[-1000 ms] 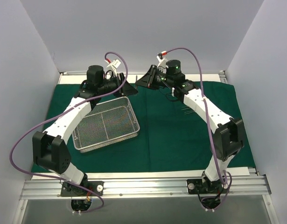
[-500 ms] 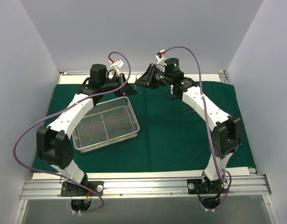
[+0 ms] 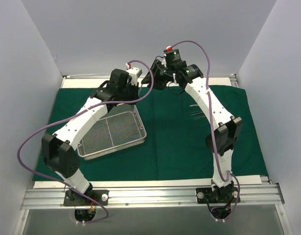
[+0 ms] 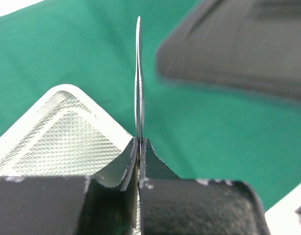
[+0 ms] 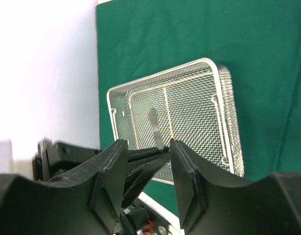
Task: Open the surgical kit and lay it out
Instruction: Place the medical item in the surgical kit.
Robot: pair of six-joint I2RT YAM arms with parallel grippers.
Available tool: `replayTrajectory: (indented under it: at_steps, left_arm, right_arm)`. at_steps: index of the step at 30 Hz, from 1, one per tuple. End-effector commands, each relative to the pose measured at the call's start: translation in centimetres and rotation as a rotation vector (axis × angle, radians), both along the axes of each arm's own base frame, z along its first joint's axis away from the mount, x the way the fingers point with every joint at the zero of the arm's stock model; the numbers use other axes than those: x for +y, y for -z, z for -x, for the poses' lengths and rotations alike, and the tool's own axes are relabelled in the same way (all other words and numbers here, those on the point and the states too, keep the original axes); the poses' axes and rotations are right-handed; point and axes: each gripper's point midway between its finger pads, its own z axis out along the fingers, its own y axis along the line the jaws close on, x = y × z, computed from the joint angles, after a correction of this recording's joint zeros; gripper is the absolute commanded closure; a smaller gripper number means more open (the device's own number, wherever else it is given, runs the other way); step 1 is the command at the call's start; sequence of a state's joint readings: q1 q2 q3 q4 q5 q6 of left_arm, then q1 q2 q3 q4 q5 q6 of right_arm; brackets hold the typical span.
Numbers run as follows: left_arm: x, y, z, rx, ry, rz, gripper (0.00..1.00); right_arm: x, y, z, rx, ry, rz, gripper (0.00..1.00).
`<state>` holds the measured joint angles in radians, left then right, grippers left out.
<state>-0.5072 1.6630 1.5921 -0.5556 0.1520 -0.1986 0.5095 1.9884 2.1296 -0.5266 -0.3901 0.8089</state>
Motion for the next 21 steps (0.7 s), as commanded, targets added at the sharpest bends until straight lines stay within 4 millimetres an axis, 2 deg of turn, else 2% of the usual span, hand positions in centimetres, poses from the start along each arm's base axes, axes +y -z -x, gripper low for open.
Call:
replayTrajectory:
  at_steps: [1, 9, 21]
  left_arm:
    - [2.5, -0.7, -0.5, -0.097, -0.079, -0.173, 0.98]
    - [2.2, -1.2, -0.1, -0.173, -0.074, -0.257, 0.98]
    - [0.5, -1.7, 0.7, -0.203, 0.010, -0.206, 0.98]
  right_arm:
    - [-1.4, -0.5, 0.1, 0.067, 0.085, 0.032, 0.61]
    - [-1.1, 0.7, 0.6, 0.176, 0.116, 0.015, 0.65]
    - [-0.2, 1.7, 0.5, 0.240, 0.126, -0.020, 0.66]
